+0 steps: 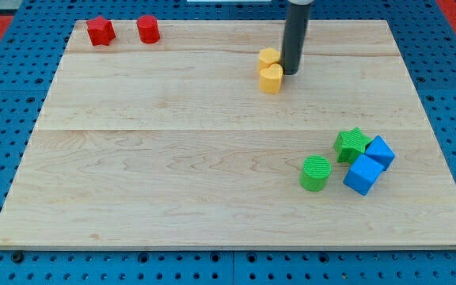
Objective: Move the yellow hexagon to the right of the red circle
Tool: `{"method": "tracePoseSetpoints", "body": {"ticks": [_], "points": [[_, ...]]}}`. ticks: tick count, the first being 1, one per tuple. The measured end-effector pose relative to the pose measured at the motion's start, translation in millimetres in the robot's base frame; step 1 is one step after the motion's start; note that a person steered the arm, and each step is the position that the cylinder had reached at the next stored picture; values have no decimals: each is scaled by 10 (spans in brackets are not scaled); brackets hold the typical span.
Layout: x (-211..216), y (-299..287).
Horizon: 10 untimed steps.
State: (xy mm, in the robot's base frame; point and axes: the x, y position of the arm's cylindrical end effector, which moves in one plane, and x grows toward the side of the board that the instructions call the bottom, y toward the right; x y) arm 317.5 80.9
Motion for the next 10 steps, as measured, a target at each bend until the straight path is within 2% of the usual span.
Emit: {"method": "tracePoseSetpoints", "body": {"ticks": [2, 6, 7, 9, 10], "points": [[-441, -221], [-468, -862], [-331, -1058], [-469, -1142], [-772, -1142]]}}
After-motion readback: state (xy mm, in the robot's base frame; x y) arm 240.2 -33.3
